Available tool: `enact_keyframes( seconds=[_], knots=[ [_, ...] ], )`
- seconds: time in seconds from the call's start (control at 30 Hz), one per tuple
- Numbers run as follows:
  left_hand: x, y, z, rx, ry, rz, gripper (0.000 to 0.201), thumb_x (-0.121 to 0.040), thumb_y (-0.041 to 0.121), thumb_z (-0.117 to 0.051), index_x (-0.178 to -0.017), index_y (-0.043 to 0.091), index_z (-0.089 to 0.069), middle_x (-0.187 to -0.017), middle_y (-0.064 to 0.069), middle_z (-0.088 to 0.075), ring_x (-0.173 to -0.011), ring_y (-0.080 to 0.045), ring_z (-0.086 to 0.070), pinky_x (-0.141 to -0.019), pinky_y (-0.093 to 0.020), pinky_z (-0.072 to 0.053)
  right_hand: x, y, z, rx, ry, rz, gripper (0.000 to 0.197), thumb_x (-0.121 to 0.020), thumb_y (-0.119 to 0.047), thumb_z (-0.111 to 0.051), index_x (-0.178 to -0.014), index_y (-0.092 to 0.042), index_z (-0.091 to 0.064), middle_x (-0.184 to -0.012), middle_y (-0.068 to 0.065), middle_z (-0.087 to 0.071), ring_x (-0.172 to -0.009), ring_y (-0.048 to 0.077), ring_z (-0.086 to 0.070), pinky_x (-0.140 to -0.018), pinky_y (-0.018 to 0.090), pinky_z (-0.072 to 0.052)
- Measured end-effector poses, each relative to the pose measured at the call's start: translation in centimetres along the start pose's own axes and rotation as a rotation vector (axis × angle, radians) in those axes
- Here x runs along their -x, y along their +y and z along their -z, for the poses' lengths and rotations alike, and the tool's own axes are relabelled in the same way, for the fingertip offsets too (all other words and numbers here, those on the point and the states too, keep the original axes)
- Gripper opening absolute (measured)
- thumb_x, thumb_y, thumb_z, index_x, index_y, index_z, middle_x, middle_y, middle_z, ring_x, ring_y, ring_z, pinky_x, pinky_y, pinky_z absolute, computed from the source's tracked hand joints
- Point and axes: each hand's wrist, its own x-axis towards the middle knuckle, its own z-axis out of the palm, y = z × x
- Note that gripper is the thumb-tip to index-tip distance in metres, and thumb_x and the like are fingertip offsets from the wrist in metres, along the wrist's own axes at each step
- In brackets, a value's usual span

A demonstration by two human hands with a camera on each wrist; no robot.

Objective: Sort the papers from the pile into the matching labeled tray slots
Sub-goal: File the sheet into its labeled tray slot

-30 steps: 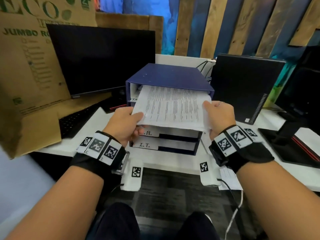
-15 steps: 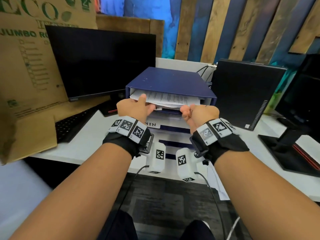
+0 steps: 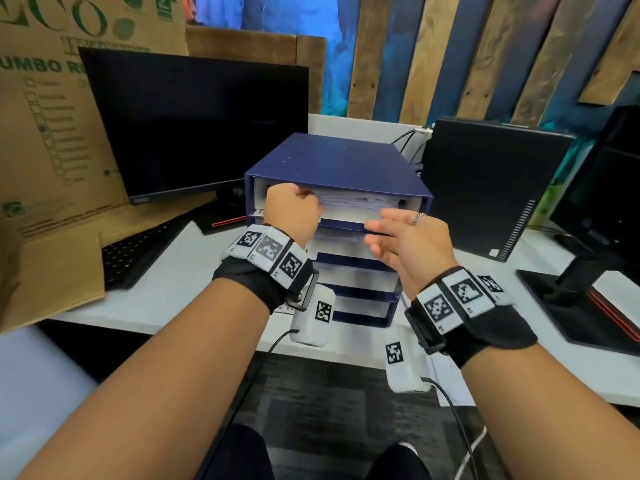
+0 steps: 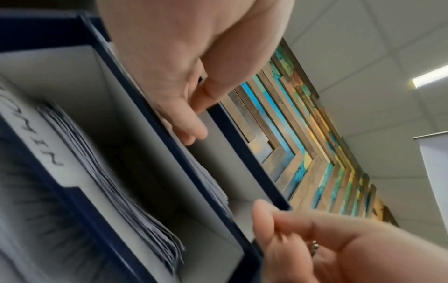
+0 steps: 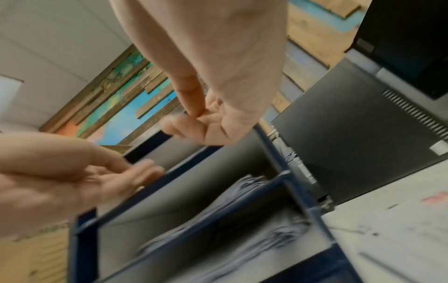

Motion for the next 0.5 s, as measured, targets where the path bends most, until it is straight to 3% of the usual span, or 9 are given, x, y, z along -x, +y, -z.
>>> enact_keyframes(
  seconds=[0.07, 0.17, 0.23, 0.3, 0.4, 0.43, 0.5],
  knots=[
    [2.2, 1.0, -1.0, 0.076, 0.077, 0.015, 0.007, -0.075, 0.001, -0.061, -0.077, 0.002, -0.068, -0.082, -0.022, -0.071, -0.073, -0.029, -0.067, -0.079, -0.047, -0.06, -0.4, 0.5, 2.1, 0.176, 0.042, 0.04, 0.012, -0.094, -0.003, -0.056, -0.096, -0.007, -0.067, -0.074, 0.008, -0.072, -0.048, 0.017, -0.055, -0.048, 0.027, -0.046],
    [5.4, 2.0, -3.6, 0.225, 0.069, 0.071, 0.024, -0.089, -0.008, -0.043, -0.08, 0.003, -0.063, -0.071, -0.014, -0.066, -0.053, -0.022, -0.057, -0.056, -0.031, -0.054, -2.0, 2.3, 5.8, 0.442, 0.175, 0.068, 0.02, -0.087, -0.009, -0.059, -0.07, -0.011, -0.071, -0.059, 0.003, -0.068, -0.049, 0.018, -0.05, -0.054, 0.033, -0.042],
    [7.2, 1.7, -5.8, 0.178, -0.028, 0.085, 0.028, -0.091, -0.006, -0.04, -0.076, 0.003, -0.06, -0.067, -0.014, -0.063, -0.047, -0.019, -0.052, -0.047, -0.025, -0.047, -3.2, 3.9, 8.6, 0.619, 0.247, 0.029, 0.023, -0.086, -0.01, -0.058, -0.069, -0.013, -0.072, -0.067, 0.005, -0.072, -0.064, 0.021, -0.062, -0.067, 0.038, -0.052],
    [8.8, 0.7, -8.2, 0.096, -0.155, 0.122, 0.028, -0.092, -0.006, -0.039, -0.076, 0.001, -0.061, -0.065, -0.014, -0.062, -0.045, -0.017, -0.049, -0.042, -0.022, -0.044, -3.9, 5.4, 11.7, 0.806, 0.331, -0.034, 0.022, -0.092, -0.015, -0.053, -0.083, -0.011, -0.073, -0.082, 0.01, -0.074, -0.081, 0.027, -0.067, -0.077, 0.037, -0.057],
    [10.5, -2.0, -11.6, -0.022, -0.382, 0.246, 0.029, -0.092, -0.005, -0.039, -0.078, 0.001, -0.064, -0.07, -0.014, -0.064, -0.049, -0.018, -0.051, -0.045, -0.023, -0.045, -4.1, 6.7, 16.1, 0.992, 0.37, -0.143, 0.022, -0.098, -0.016, -0.049, -0.089, -0.009, -0.069, -0.094, 0.011, -0.071, -0.089, 0.031, -0.065, -0.075, 0.03, -0.05],
    [10.8, -3.2, -12.7, -0.077, -0.445, 0.284, 0.028, -0.092, -0.003, -0.041, -0.079, 0.003, -0.065, -0.075, -0.014, -0.066, -0.053, -0.018, -0.054, -0.049, -0.025, -0.048, -4.0, 6.6, 17.3, 1.027, 0.357, -0.185, 0.02, -0.097, -0.013, -0.05, -0.09, -0.011, -0.069, -0.098, 0.012, -0.069, -0.096, 0.033, -0.065, -0.078, 0.029, -0.048],
    [10.9, -5.5, -14.7, -0.243, -0.553, 0.301, 0.022, -0.092, 0.005, -0.048, -0.084, 0.008, -0.068, -0.087, -0.011, -0.07, -0.068, -0.022, -0.061, -0.066, -0.032, -0.056, -3.9, 6.3, 19.3, 1.092, 0.314, -0.248, 0.02, -0.093, -0.009, -0.057, -0.106, -0.015, -0.07, -0.115, 0.01, -0.069, -0.109, 0.032, -0.064, -0.088, 0.028, -0.047]
  ],
)
